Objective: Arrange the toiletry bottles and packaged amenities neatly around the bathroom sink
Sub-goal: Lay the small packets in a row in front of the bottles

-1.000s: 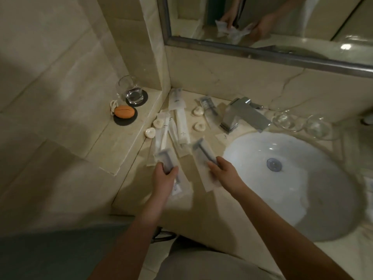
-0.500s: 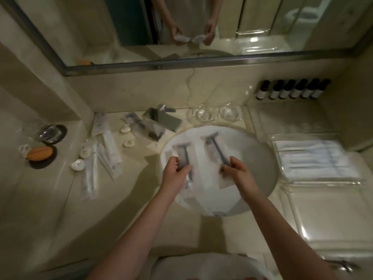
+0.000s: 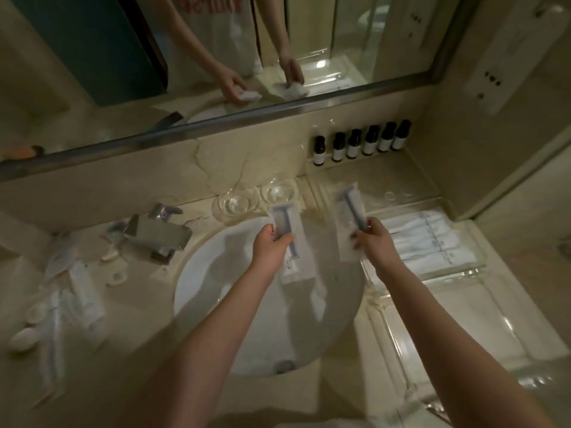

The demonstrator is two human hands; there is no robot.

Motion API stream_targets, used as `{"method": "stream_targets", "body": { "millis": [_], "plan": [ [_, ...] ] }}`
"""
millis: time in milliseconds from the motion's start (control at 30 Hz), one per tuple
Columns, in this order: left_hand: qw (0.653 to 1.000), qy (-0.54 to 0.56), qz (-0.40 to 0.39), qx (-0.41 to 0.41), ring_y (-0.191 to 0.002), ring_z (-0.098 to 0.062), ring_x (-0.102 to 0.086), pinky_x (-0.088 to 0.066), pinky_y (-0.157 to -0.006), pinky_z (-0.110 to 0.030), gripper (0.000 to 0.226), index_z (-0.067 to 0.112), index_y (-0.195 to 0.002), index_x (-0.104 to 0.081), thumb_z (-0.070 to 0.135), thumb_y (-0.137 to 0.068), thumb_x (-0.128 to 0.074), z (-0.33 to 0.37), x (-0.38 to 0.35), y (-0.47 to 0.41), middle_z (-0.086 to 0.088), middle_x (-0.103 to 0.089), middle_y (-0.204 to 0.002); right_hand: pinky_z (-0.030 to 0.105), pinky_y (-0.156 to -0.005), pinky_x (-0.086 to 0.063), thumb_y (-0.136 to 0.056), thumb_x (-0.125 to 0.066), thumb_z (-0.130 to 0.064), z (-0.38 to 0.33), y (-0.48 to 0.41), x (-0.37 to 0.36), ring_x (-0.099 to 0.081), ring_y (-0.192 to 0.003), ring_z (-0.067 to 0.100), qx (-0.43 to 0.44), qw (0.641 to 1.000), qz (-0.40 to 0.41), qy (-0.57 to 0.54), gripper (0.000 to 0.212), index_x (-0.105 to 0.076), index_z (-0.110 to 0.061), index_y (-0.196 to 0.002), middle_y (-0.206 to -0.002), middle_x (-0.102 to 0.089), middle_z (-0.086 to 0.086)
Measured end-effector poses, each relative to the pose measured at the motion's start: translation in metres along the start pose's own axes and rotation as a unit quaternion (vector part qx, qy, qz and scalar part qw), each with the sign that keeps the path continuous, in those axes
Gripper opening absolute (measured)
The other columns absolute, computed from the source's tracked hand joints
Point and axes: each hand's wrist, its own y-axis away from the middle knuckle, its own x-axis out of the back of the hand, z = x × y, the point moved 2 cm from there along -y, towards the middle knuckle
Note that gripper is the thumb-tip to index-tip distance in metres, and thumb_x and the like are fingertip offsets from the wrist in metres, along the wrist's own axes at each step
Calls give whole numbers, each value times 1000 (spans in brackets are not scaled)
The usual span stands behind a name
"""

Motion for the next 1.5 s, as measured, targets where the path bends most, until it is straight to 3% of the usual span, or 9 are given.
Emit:
{"method": "stream_targets", "body": {
  "millis": [100, 267, 367, 567, 667, 767, 1100, 1333, 1500],
  "plan": [
    [999, 30, -24, 1, -73, -18, -58, -42, -58, -25, 6, 11, -91, -56, 9, -85, -57, 28, -22, -23, -4, -61, -82, 23, -51, -40, -87, -42, 4, -17, -32, 7, -48, -58, 17, 3, 1000, -2, 10, 18, -49, -10, -94, -74, -56, 6],
    [999, 8, -46, 12, -78, -24, -61, -50, -73, -38, 7, 11, -80, -57, 10, -83, -63, 64, -61, -63, -7, -61, -77, 31, -59, -42, -91, -44, -10, -29, -78, 16, -58, -71, 29, 20, 994, 37, 98, 15, -55, -9, -101, -86, -60, 15],
    [999, -13, -49, 16, -75, -23, -58, -47, -69, -37, 16, 13, -71, -53, 13, -81, -65, 71, -82, -81, -11, -58, -77, 34, -70, -41, -93, -46, -21, -27, -88, 23, -59, -92, 36, 34, 961, 77, 263, 27, -58, -10, -115, -101, -63, 16],
    [991, -134, -26, -13, -61, -21, -47, -31, -50, -27, 36, 14, -59, -39, 20, -83, -66, 78, -102, -96, -2, -43, -60, 34, -68, -46, -92, -51, -27, -13, -96, 23, -59, -94, 37, 76, 922, 132, 356, 32, -58, -13, -119, -114, -55, 15],
    [972, -232, -2, -39, -84, -31, -61, -38, -60, -30, 28, 5, -83, -57, 32, -83, -64, 78, -100, -97, -14, -62, -83, 36, -66, -47, -90, -53, -26, -11, -98, 21, -57, -95, 38, 101, 906, 157, 381, 33, -57, -15, -121, -109, -56, 16],
    [968, -247, 5, -48, -93, -32, -62, -42, -65, -32, 41, 2, -105, -53, 35, -83, -65, 72, -99, -97, -15, -64, -101, 37, -65, -47, -88, -57, -25, -10, -100, 19, -57, -94, 40, 129, 891, 172, 399, 35, -59, -15, -121, -102, -60, 17],
    [976, -211, 4, -59, -77, -20, -52, -37, -61, -25, 33, -2, -104, -52, 22, -85, -65, 79, -101, -94, -17, -64, -100, 37, -69, -48, -89, -55, -28, -17, -113, 19, -59, -90, 37, 130, 890, 153, 410, 31, -63, -16, -116, -99, -60, 15],
    [974, -218, 3, -67, -98, -30, -62, -40, -69, -27, 36, -1, -105, -55, 26, -84, -67, 80, -96, -93, -16, -65, -104, 40, -72, -47, -86, -60, -27, -18, -109, 19, -56, -93, 41, 141, 887, 162, 408, 38, -59, -12, -121, -102, -58, 21],
    [961, -263, -16, -78, -112, -30, -57, -47, -88, -35, 50, 5, -123, -51, 37, -85, -63, 79, -82, -88, -13, -60, -121, 43, -74, -47, -83, -64, -26, -26, -96, 18, -56, -94, 41, 187, 867, 166, 431, 39, -59, -8, -118, -104, -60, 21]
  ]
}}
